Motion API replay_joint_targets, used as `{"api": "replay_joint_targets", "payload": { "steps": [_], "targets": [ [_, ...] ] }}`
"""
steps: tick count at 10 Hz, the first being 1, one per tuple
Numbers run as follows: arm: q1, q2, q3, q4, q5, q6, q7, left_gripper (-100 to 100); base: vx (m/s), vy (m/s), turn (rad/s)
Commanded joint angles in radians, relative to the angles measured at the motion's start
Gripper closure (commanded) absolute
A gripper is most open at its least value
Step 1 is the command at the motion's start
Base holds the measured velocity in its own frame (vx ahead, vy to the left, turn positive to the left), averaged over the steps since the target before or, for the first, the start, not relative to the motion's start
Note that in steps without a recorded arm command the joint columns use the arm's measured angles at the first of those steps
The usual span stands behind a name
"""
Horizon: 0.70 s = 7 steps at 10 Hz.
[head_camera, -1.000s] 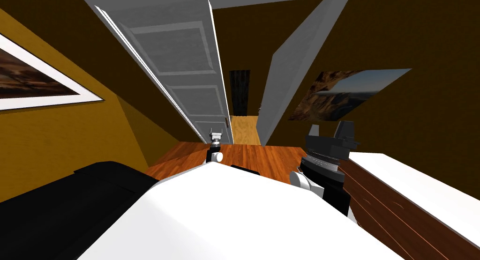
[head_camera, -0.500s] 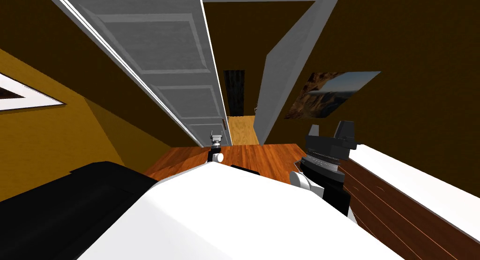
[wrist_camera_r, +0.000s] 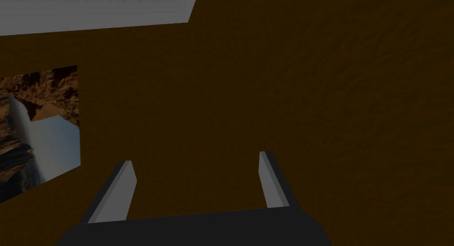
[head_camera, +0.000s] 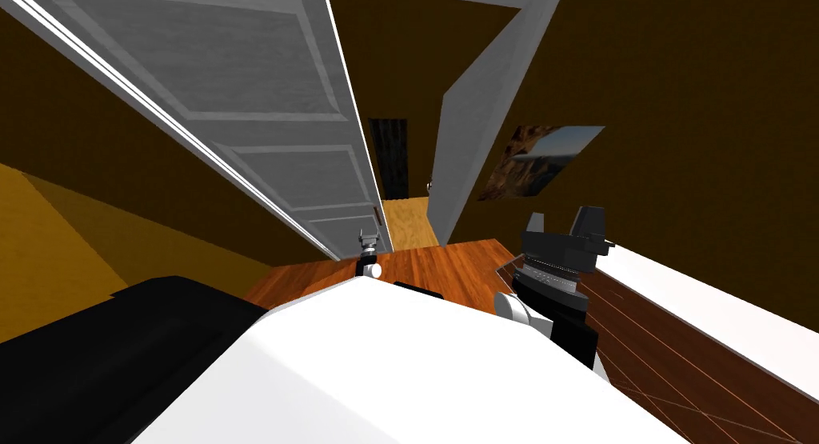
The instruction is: Push the door open
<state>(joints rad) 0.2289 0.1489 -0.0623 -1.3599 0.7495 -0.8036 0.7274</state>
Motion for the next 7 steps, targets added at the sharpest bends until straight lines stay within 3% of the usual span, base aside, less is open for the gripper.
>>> {"api": "replay_joint_targets", "payload": {
  "steps": [1,7],
  "targets": [
    [-0.012,-0.002,-0.004,0.040,0.030,-0.011,0.028,-100,0.036,0.104,-0.184],
    [-0.054,0.010,-0.019,0.200,0.127,-0.058,0.139,-100,0.024,0.102,-0.198]
  ]
}}
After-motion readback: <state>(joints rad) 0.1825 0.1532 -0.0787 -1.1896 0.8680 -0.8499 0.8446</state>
